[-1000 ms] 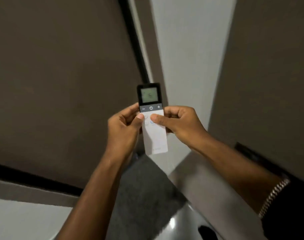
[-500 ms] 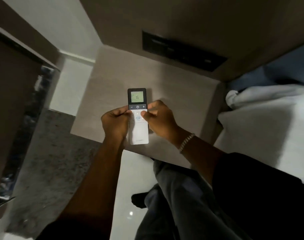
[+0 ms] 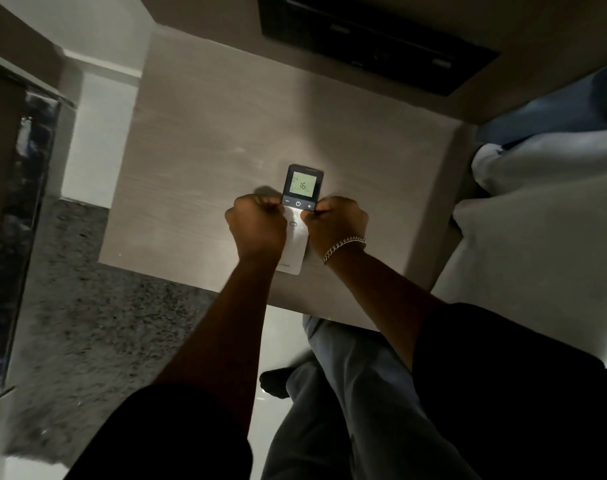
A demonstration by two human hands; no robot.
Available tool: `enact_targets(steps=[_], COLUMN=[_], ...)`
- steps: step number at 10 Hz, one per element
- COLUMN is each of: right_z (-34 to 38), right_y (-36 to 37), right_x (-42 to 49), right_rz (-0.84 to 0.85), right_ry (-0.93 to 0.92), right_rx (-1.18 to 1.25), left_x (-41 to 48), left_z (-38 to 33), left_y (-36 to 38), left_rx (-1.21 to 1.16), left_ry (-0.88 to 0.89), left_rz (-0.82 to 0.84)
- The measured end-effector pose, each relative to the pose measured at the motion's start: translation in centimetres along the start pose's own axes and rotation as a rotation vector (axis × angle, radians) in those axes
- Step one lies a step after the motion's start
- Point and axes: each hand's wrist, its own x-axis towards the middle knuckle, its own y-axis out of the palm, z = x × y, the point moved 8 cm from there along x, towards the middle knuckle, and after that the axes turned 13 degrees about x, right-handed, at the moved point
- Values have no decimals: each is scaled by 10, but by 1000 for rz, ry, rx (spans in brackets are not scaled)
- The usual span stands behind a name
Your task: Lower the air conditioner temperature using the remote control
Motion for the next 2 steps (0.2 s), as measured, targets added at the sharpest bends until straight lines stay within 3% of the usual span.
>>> enact_targets(steps=[1,2], right_z=[0,9], right_y=[0,-4], right_x=[1,-6], right_rz=[-4,15], right_ry=[36,15], right_rx=[17,-9], left_x=[-5,-19], left_z=[-6,-13], left_y=[-8,-34], left_rx=[-9,-200], left_ry=[49,122], left_rz=[-13,-38])
